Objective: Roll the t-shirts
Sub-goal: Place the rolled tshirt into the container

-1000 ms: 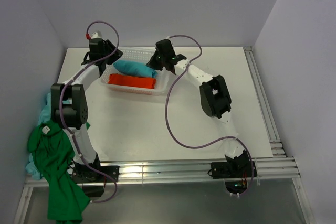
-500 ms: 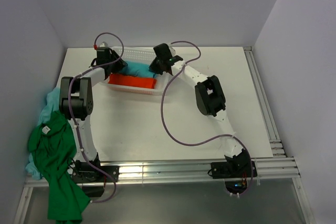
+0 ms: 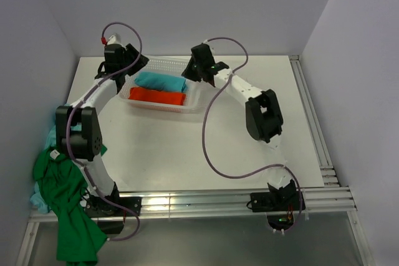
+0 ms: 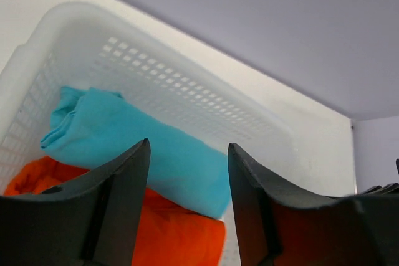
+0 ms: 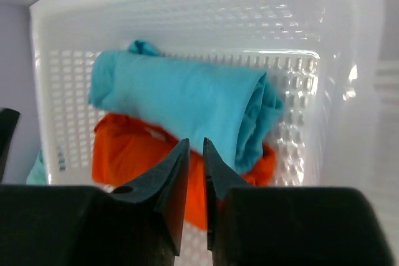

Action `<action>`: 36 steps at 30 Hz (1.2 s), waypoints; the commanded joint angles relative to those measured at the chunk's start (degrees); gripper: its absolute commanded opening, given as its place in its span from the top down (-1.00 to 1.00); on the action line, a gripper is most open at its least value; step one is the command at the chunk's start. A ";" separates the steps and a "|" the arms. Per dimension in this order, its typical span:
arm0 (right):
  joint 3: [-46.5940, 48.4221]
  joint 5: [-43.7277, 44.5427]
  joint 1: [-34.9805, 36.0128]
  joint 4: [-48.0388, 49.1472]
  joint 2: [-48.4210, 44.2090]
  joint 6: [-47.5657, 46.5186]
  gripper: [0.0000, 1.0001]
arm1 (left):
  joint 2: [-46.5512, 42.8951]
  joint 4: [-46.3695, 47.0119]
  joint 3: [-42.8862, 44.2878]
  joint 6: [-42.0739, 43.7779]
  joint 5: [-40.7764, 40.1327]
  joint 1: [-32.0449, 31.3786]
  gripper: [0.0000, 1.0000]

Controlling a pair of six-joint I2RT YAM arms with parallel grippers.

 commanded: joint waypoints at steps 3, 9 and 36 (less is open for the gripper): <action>-15.96 2.95 -0.29 7.66 -19.83 -8.87 0.37 | -14.13 -0.56 -5.92 3.00 -1.67 -3.00 -0.25; -34.36 3.56 -0.03 10.22 -37.50 -12.30 0.22 | -27.41 1.19 -21.20 1.34 -3.07 -6.60 -0.54; -70.41 17.72 7.97 3.01 -78.04 -10.89 0.33 | -21.21 17.36 -41.02 -3.05 -3.42 -13.02 -0.15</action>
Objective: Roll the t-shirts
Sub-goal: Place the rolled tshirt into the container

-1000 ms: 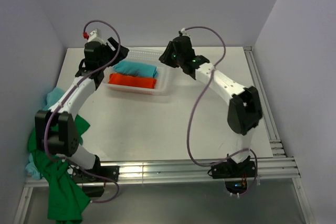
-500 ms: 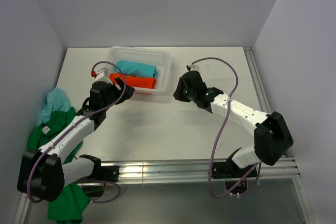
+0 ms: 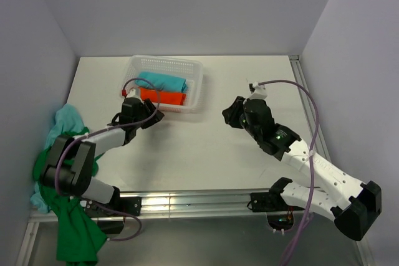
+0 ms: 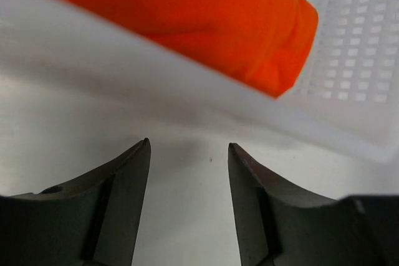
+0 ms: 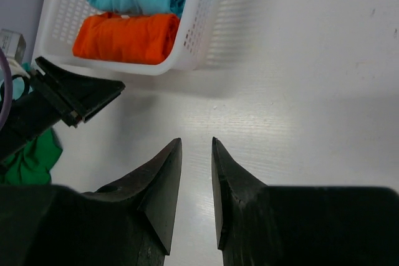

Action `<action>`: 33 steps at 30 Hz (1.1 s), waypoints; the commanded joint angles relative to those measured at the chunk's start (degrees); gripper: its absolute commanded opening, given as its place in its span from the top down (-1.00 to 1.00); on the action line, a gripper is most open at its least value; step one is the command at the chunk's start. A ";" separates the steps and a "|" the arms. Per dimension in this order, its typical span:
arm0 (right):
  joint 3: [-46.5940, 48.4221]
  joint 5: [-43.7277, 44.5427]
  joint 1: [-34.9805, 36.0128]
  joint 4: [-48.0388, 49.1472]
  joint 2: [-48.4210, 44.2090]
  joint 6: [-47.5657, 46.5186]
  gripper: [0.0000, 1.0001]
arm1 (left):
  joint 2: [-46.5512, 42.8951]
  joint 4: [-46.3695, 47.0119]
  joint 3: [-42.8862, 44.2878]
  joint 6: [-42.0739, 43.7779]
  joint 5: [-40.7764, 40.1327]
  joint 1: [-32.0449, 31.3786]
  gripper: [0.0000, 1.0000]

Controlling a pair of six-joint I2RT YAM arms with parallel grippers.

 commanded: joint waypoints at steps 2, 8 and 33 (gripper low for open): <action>-0.80 3.16 0.30 -1.41 -1.06 -0.49 0.34 | 8.74 7.93 8.18 -1.44 1.54 -0.11 -0.16; -3.07 3.16 0.30 -0.97 -1.32 0.12 0.33 | 20.35 6.81 22.14 -3.03 2.25 -0.72 -0.18; -22.23 9.13 0.30 4.12 -36.29 -5.77 -0.74 | -35.58 -5.59 -11.92 0.04 -0.47 -5.20 -0.99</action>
